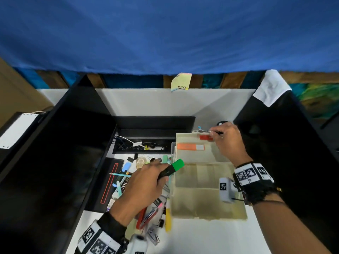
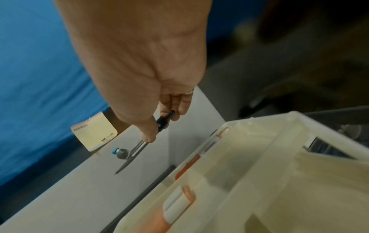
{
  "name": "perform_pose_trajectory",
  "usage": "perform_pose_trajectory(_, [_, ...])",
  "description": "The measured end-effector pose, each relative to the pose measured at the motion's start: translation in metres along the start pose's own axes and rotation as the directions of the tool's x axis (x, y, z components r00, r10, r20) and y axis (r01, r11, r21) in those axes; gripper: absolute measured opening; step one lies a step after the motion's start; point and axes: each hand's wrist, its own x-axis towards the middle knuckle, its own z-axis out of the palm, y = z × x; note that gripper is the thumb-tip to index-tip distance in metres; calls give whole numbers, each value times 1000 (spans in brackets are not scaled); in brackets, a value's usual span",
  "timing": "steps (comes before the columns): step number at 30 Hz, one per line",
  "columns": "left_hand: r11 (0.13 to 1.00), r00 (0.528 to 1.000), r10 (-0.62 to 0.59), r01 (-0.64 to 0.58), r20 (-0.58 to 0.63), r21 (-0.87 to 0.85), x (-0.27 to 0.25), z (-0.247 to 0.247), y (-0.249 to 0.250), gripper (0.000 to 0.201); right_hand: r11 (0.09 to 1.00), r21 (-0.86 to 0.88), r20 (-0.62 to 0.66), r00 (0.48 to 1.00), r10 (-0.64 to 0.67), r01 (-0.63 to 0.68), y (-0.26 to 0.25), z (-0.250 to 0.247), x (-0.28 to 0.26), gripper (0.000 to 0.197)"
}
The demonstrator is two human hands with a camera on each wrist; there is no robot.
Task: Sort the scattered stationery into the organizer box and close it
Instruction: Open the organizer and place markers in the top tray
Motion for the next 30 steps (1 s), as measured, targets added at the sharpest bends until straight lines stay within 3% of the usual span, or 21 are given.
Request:
perform_pose_trajectory(4, [1000, 1000, -19, 19, 10, -8, 0, 2, -6, 34, 999, -40, 127, 992, -8, 13, -2, 33, 15, 9])
perform_pose_trajectory(7, [999, 999, -40, 40, -1, -16, -1, 2, -15, 29, 994, -102, 153, 988, -18, 34, 3, 43, 18, 10])
perform_pose_trajectory(12, [998, 998, -55, 54, -15, -35, -6, 2, -29, 31, 991, -134, 131, 990, 45, -27, 17, 41, 21, 8])
perform_pose_trajectory(21, [994, 999, -44, 46, 23, -96, -5, 10, -31, 34, 994, -104, 120, 993, -12, 25, 4, 61, 25, 6])
perform_pose_trajectory(27, [995, 999, -37, 36, -4, -97, 0, 4, -31, 28, 994, -106, 90, 996, -15, 24, 2, 67, 24, 25])
perform_pose_trajectory(30, [992, 999, -40, 36, -36, -118, 7, 4, -27, 30, 999, -31, 20, 1000, -9, 9, 4, 56, 15, 20])
